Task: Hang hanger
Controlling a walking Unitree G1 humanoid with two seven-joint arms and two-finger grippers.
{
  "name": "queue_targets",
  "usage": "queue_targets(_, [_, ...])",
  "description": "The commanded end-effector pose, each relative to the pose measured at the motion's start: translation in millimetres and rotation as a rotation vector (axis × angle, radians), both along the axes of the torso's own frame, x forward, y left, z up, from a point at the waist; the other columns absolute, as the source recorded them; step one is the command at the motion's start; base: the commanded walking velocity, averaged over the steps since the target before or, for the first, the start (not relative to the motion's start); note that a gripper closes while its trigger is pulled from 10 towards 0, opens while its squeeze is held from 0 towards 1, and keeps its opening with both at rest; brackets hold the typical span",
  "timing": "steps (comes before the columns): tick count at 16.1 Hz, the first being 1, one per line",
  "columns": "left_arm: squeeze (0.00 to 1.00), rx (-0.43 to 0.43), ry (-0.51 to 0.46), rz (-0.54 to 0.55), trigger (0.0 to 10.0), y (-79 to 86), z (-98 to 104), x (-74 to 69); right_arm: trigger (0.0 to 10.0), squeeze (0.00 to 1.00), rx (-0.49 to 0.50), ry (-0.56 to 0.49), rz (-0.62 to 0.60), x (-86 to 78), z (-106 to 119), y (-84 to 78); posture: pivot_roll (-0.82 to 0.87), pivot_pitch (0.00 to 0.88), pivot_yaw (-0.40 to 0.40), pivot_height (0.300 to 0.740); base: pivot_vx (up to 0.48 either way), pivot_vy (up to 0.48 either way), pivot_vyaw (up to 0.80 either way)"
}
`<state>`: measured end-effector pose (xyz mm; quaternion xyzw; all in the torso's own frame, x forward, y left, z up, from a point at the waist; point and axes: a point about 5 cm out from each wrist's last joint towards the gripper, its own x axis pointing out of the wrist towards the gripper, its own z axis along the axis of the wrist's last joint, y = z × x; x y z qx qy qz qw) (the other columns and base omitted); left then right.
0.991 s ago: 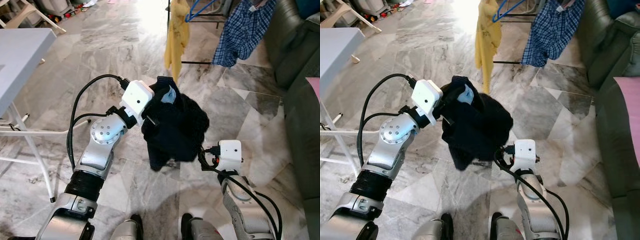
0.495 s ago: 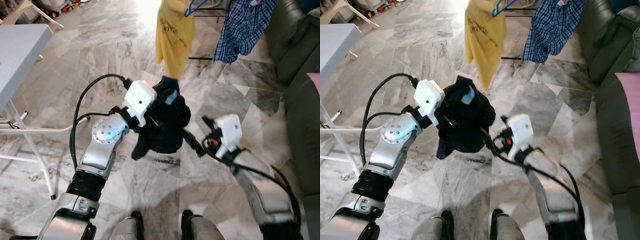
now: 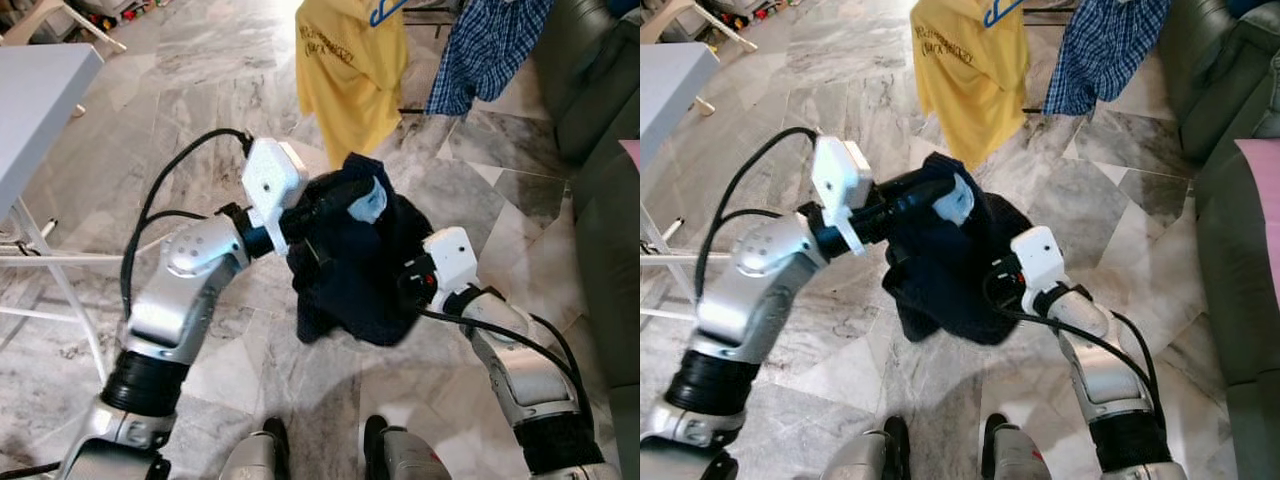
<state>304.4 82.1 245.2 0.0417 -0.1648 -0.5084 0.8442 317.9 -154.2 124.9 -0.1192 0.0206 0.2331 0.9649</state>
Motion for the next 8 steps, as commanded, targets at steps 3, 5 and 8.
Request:
queue_targets(3, [0.0, -0.074, -0.004, -0.021, 10.0, 7.0, 23.2, -8.2, 3.6, 0.0, -0.019, 0.071, -0.069, -0.2, -21.2, -7.8, -0.01, 0.29, 0.085, 0.74, 0.0, 0.0, 0.0])
queue_targets(5, [0.0, -0.108, 0.007, -0.019, 10.0, 7.5, 31.1, -8.3, 0.0, 0.0, -0.021, 0.132, -0.168, 1.2, -35.0, -19.3, -0.01, 0.288, 0.081, 0.74, 0.0, 0.0, 0.0])
queue_targets(8, [0.0, -0.125, 0.017, 0.002, 10.0, 12.5, 36.7, -5.7, 0.0, 0.0, -0.045, 0.166, -0.337, 1.6, -46.7, -45.5, -0.01, 0.287, 0.081, 0.74, 0.0, 0.0, 0.0])
